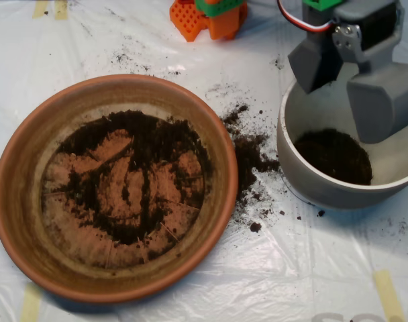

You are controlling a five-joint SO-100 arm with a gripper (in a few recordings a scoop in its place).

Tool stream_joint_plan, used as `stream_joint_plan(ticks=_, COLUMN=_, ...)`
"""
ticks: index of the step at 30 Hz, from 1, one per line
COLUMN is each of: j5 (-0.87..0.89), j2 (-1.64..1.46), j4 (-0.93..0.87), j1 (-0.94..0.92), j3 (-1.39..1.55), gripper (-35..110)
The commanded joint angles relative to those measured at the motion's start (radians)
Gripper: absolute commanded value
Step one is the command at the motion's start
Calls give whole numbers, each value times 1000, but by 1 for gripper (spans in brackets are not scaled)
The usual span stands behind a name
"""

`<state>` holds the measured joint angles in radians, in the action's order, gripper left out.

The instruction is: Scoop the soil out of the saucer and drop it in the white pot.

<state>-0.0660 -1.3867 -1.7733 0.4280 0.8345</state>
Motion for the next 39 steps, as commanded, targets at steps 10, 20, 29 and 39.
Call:
stream_joint_plan(ticks=10, j5=17, j2=-183, j4=77, j1=-129, j3=48, gripper=31)
stream_joint_plan(ticks=20, j5=41, j2=-287, j4=304, j1=-558, j3=425, gripper=35)
stream_joint_plan(ticks=29, j5=-80, j2=-370, j4=687, j1=-753, j3=983, gripper=45)
stream_joint_plan(ticks=39, j5=-135, j2=-121, j4=721, j1=-824, j3=936, gripper=63)
